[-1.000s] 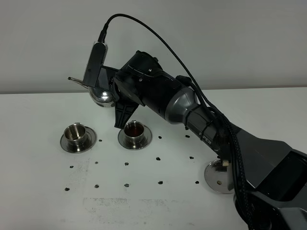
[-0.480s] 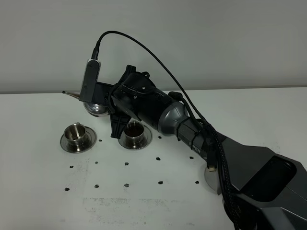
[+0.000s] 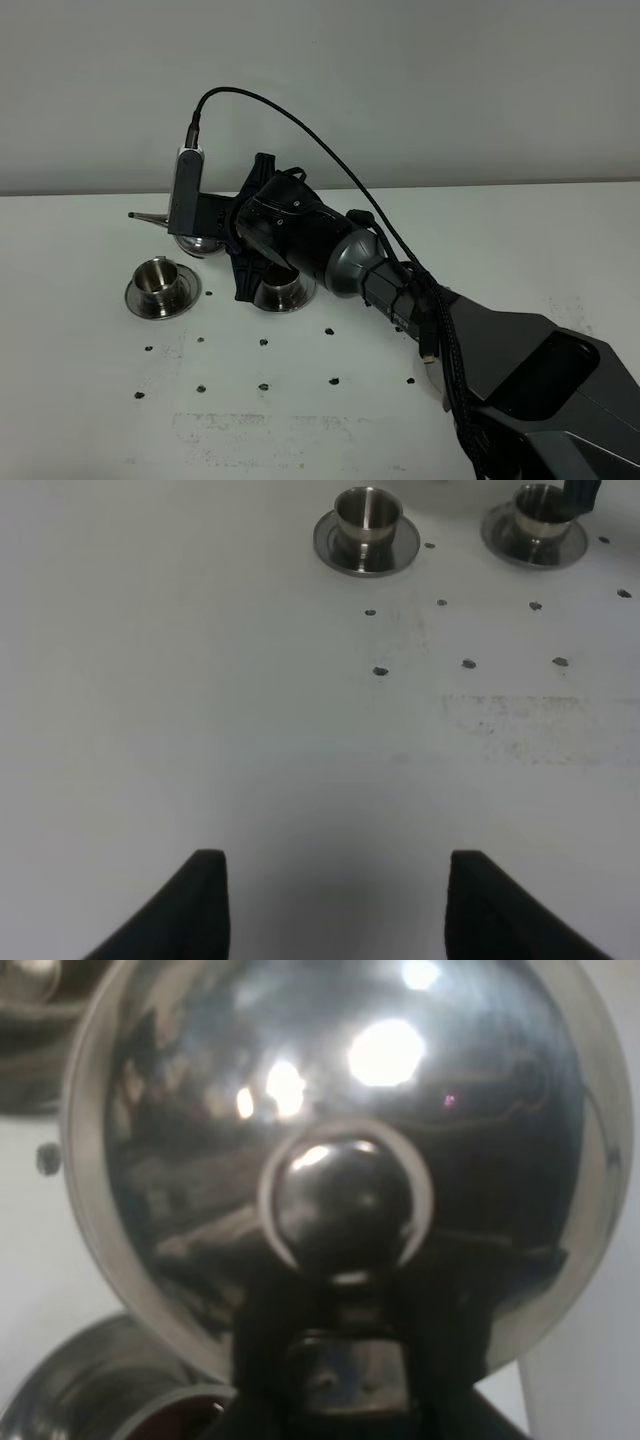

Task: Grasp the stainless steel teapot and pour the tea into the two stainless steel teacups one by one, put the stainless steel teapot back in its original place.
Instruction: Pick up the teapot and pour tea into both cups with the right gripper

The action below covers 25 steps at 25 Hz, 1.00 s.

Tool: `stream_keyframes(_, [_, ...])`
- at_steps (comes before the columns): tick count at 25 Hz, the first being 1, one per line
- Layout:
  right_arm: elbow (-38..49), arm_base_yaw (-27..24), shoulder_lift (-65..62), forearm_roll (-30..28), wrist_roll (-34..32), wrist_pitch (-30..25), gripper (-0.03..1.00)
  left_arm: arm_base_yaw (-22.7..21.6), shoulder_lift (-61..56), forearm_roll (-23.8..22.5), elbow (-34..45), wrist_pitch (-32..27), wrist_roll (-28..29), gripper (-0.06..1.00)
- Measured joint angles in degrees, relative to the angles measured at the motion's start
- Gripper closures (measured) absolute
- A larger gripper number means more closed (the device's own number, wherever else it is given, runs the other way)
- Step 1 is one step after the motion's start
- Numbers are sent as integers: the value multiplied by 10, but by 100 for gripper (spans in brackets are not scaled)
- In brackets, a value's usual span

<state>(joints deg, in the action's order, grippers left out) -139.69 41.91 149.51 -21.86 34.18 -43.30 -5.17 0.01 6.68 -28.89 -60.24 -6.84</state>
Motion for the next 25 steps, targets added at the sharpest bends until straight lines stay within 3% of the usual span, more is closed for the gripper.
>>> stream_keyframes(18, [0, -20, 1, -1, 54, 15, 76, 0, 0, 0, 0, 0, 0, 41])
stream_keyframes(25, [0, -23, 8, -4, 122, 17, 76, 0, 0, 0, 0, 0, 0, 41])
